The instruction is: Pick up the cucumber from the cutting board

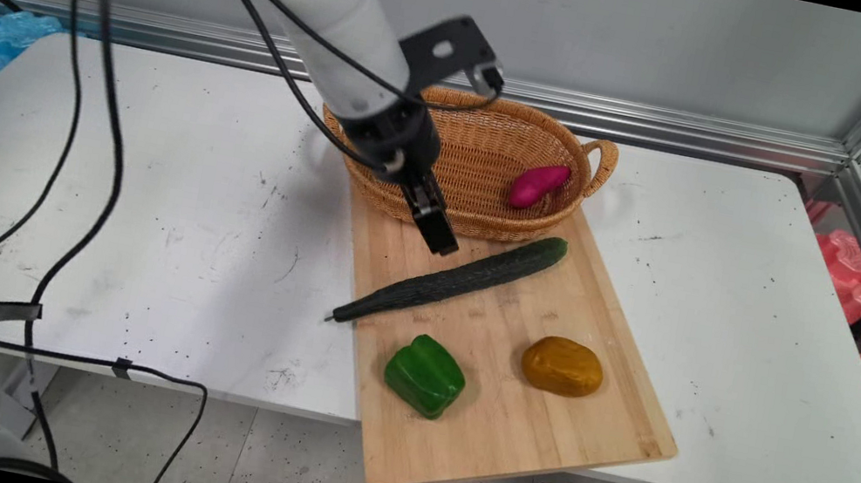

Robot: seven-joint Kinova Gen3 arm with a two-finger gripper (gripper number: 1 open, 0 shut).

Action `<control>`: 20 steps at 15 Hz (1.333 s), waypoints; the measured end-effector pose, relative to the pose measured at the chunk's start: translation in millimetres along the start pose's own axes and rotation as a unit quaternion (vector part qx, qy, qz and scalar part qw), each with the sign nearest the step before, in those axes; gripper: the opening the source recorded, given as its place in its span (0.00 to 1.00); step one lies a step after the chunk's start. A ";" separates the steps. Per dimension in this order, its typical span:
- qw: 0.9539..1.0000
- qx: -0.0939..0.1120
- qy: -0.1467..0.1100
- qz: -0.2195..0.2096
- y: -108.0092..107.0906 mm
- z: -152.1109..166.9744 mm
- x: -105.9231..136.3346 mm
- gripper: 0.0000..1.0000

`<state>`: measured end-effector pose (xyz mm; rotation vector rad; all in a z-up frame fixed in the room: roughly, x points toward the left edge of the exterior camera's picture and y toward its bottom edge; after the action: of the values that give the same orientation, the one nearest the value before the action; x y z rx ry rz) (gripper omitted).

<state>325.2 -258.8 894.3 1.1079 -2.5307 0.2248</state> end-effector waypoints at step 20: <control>0.996 0.021 -0.074 -0.049 17.7 108.3 28.0 0.00</control>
<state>265.7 -296.8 805.7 1.3054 -2.6020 0.1779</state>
